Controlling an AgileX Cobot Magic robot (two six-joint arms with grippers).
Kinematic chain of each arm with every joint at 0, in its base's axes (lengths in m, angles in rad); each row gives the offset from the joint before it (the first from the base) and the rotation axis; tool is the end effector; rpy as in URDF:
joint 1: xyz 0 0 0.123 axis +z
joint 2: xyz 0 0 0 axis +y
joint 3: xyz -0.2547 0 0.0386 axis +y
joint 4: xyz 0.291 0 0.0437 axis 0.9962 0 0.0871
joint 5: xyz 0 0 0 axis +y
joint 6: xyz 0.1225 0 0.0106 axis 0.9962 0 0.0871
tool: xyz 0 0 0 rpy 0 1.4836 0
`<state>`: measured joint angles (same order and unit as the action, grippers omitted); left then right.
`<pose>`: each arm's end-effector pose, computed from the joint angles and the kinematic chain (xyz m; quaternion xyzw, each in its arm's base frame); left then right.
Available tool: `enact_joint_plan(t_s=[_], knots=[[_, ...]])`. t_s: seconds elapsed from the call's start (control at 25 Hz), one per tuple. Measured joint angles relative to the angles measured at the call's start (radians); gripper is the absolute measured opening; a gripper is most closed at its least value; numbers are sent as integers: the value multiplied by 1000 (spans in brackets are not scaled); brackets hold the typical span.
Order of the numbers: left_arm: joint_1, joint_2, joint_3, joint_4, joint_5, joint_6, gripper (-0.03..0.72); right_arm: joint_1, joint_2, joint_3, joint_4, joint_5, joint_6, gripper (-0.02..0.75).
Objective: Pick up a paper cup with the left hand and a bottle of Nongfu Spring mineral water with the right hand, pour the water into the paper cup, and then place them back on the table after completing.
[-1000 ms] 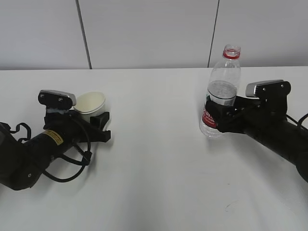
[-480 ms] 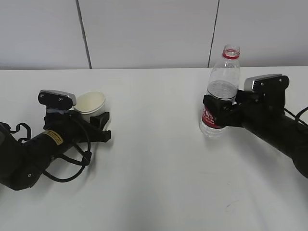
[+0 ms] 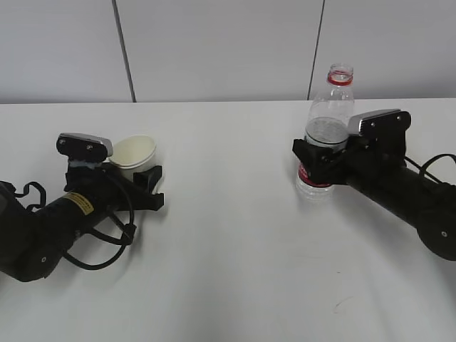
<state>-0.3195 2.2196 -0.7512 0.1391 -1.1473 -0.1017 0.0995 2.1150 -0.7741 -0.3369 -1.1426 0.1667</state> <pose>0.3525 -0.1330 -0.0112 0.1464 0.7715 -0.1606 0.5979 0.3844 0.0755 0.0318 -0.1288 0.7395 0.1539 0.6426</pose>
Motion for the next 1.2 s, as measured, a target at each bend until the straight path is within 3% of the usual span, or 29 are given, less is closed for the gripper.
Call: enact_joint_plan(t_s=[0.24,0.4,0.88,1.2], knots=[[0,0,0,42,0,0,395,0,0,0,-4,0,0,472],[0,0,0,103,-1,0,393,0,0,0,-4,0,0,421],[-2,-24,0,381,6,-99,392,0,0,0,-10,0,-41,410],[-94,-28,-1,420,6,-106,392,0,-2,0,-45,-4,-167,408]])
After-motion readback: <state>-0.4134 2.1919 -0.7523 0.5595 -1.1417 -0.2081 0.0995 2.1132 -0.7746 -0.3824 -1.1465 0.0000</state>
